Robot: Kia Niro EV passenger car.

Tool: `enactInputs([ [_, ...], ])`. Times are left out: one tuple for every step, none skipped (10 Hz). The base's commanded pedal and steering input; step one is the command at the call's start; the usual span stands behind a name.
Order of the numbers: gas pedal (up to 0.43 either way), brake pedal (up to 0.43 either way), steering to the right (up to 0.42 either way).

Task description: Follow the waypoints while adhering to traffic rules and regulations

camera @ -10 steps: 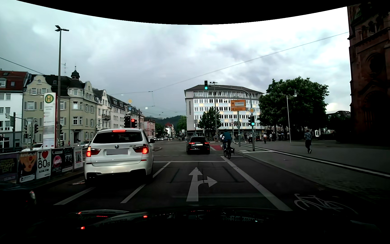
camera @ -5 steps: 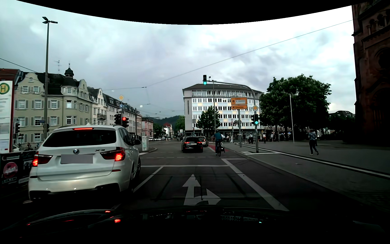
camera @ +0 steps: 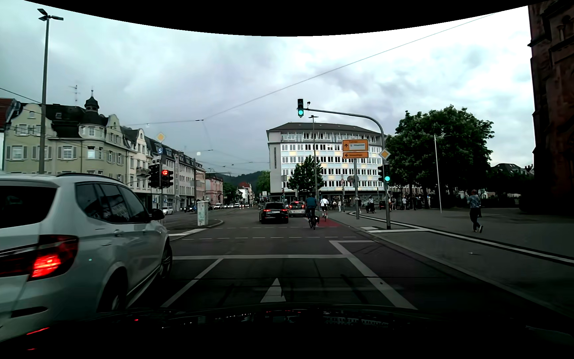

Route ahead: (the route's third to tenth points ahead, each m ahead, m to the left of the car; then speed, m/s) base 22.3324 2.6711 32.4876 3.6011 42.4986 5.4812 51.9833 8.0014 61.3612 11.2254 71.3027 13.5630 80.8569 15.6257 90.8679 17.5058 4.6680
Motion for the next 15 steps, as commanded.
enactInputs([
  [0.177, 0.0, 0.001],
  [0.177, 0.0, 0.0],
  [0.177, 0.0, -0.004],
  [0.177, 0.0, -0.007],
  [0.177, 0.0, -0.008],
  [0.177, 0.0, -0.011],
  [0.177, 0.0, -0.013],
  [0.177, 0.0, -0.016],
  [0.177, 0.0, -0.019],
  [0.177, 0.0, -0.019],
  [0.177, 0.0, -0.019],
  [0.177, 0.0, -0.019],
  [0.177, 0.0, -0.02],
  [0.169, 0.0, -0.022],
  [0.157, 0.0, -0.025],
])
